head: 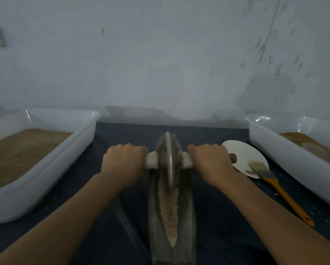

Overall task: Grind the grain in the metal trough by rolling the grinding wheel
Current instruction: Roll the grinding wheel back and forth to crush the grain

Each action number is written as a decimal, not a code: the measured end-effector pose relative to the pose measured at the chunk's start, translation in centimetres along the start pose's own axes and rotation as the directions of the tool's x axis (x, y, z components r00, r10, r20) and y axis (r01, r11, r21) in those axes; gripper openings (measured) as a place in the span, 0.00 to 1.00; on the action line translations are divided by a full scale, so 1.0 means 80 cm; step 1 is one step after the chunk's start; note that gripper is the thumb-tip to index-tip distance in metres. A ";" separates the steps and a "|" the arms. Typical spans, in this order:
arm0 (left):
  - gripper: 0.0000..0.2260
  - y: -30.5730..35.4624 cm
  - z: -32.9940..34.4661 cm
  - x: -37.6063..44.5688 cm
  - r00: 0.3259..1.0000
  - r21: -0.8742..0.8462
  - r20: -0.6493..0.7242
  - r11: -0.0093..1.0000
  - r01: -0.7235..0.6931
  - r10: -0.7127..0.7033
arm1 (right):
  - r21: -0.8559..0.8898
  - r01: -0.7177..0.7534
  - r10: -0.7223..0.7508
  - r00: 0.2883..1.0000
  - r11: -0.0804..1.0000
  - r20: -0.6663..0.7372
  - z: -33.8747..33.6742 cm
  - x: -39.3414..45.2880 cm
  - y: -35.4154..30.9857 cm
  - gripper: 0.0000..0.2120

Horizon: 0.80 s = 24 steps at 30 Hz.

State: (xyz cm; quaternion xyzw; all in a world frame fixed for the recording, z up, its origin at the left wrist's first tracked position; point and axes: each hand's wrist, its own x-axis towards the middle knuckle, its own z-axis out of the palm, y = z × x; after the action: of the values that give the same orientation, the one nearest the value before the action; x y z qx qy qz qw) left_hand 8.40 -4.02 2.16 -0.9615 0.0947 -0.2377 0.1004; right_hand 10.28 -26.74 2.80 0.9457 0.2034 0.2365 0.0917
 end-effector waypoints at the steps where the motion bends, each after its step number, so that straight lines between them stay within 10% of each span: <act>1: 0.10 0.001 -0.005 -0.008 1.000 -0.004 0.013 1.000 -0.005 0.005 | 0.019 0.006 -0.006 1.000 1.000 -0.001 -0.006 -0.011 -0.002 0.12; 8: 0.23 -0.002 -0.042 -0.075 0.982 0.039 -0.088 0.986 -0.162 0.165 | 0.019 0.090 -0.083 0.967 0.996 -0.240 -0.037 -0.098 -0.019 0.23; 24: 0.13 0.001 -0.011 -0.031 0.999 -0.019 -0.009 0.999 -0.035 0.034 | -0.050 0.051 -0.054 0.996 0.997 -0.074 -0.020 -0.044 -0.012 0.16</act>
State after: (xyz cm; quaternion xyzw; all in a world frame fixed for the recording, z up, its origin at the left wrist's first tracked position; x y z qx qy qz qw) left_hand 5.82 -3.62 1.80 -0.9595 0.1140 -0.2393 0.0948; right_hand 6.33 -27.27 2.47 0.9280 0.2258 0.2743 0.1127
